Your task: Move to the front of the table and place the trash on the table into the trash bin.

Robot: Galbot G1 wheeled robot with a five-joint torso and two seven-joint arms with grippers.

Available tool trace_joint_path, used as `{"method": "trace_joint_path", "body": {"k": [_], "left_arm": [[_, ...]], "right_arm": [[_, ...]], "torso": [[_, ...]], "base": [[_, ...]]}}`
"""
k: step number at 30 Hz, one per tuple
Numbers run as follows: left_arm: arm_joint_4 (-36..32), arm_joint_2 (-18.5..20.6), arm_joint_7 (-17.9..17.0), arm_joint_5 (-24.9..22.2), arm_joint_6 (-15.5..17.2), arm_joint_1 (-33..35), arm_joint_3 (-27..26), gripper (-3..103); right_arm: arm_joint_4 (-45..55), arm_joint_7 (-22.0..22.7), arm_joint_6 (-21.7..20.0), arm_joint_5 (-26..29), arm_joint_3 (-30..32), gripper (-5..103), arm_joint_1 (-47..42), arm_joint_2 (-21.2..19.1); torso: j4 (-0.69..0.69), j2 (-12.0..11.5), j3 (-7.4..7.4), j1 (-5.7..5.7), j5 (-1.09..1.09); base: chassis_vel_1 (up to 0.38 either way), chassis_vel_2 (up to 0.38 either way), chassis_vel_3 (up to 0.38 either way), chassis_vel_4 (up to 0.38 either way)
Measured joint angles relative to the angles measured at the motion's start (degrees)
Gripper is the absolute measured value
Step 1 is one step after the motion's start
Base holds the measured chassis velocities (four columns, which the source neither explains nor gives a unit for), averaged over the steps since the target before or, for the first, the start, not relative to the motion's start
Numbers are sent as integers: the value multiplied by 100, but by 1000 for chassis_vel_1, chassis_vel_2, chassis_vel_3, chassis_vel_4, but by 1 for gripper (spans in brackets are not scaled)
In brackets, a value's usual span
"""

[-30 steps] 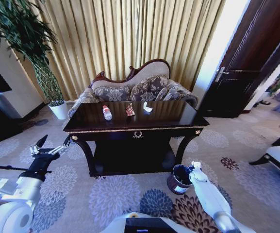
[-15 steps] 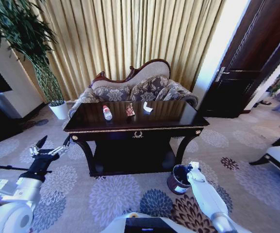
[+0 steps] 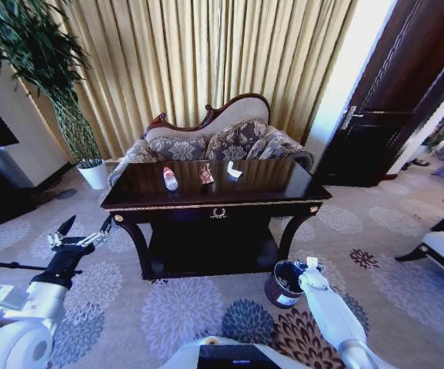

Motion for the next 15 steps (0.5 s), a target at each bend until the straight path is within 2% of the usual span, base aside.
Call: {"method": "trace_joint_path", "body": {"k": [8,10,12,13,15], "left_arm": [[4,4,2,2,-7,-6,-7,100],[3,7,2,2,-7,-20,-7,100],[3,10,2,0,-7,-29,-7,100],[3,10,2,0,-7,-29,-7,100],[4,10,1,0,-8,-37,-6,100]], "right_arm": [[306,-1,-17,110,8,100,-198,-25],[735,-12,-43,283,5,100,-412,-69],[1650,-147,-172,670,-10,100,-834,-158],[1650,-147,-172,670,-10,100,-834,-158],[2519,-252,-214,829,-15,100,-1205,-225]], "torso": [[0,0,0,0,0],[0,0,0,0,1],[-1,0,0,0,-1],[-1,0,0,0,-1],[-1,0,0,0,0]], "base": [[0,0,0,0],[0,0,0,0],[0,0,0,0],[0,0,0,0],[0,0,0,0]]}}
